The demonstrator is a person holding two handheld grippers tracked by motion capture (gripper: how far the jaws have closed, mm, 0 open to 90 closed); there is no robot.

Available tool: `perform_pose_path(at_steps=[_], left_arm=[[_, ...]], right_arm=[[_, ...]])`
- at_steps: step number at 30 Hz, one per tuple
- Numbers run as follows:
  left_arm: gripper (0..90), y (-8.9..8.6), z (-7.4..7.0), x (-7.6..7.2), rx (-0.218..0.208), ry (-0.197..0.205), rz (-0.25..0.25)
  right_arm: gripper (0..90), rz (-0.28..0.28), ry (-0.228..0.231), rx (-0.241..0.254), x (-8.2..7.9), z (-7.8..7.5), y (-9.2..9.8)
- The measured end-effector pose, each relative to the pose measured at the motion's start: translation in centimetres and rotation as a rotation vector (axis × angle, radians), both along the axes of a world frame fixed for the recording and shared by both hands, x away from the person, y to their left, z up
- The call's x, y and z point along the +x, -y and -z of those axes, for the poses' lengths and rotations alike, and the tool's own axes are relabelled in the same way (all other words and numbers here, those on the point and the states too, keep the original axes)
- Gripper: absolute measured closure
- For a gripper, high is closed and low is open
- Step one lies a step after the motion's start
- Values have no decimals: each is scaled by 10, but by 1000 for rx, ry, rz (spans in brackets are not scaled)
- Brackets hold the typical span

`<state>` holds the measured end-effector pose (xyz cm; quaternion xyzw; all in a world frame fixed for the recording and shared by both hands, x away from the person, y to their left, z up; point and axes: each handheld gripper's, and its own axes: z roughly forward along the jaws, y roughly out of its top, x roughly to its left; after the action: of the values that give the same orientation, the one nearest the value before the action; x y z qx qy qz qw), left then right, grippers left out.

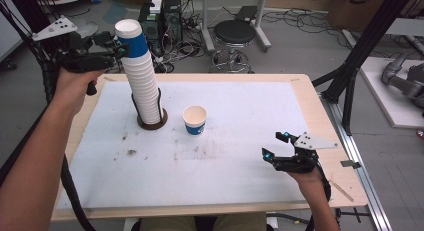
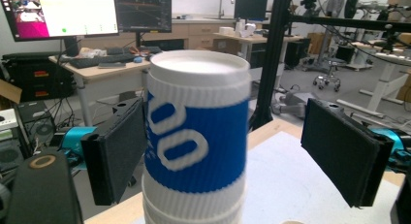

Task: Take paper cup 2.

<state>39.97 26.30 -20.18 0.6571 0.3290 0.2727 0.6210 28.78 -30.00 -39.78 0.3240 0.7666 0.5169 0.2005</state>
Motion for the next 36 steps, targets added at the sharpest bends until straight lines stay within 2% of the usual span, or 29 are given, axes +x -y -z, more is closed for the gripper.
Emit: perform_pose_path(at_steps=[4,9,19,22,25,26,27,36], left_arm=[[167,1,-6,10,-9,-7,-12],[168,7,-13,22,14,-26,-27],[167,21,-13,36,54,-55,-33],[170,24,-12,38,59,-61,-30],[231,26,-12,39,74,-52,-36],[261,25,-12,39,93,-43,-38],[277,25,-12,39,94,-45,-43],[291,24,-16,40,111,-50,-33]], right_arm=[[210,-2,0,-1,0,0,0],[210,-1,1,1,1,0,1],[210,-4,-2,2,1,1,3],[210,-2,-6,3,1,1,3],[210,-3,2,1,1,1,4],[210,-3,-6,1,1,2,4],[210,-1,-10,5,0,2,4],[210,-4,-8,3,1,2,5]])
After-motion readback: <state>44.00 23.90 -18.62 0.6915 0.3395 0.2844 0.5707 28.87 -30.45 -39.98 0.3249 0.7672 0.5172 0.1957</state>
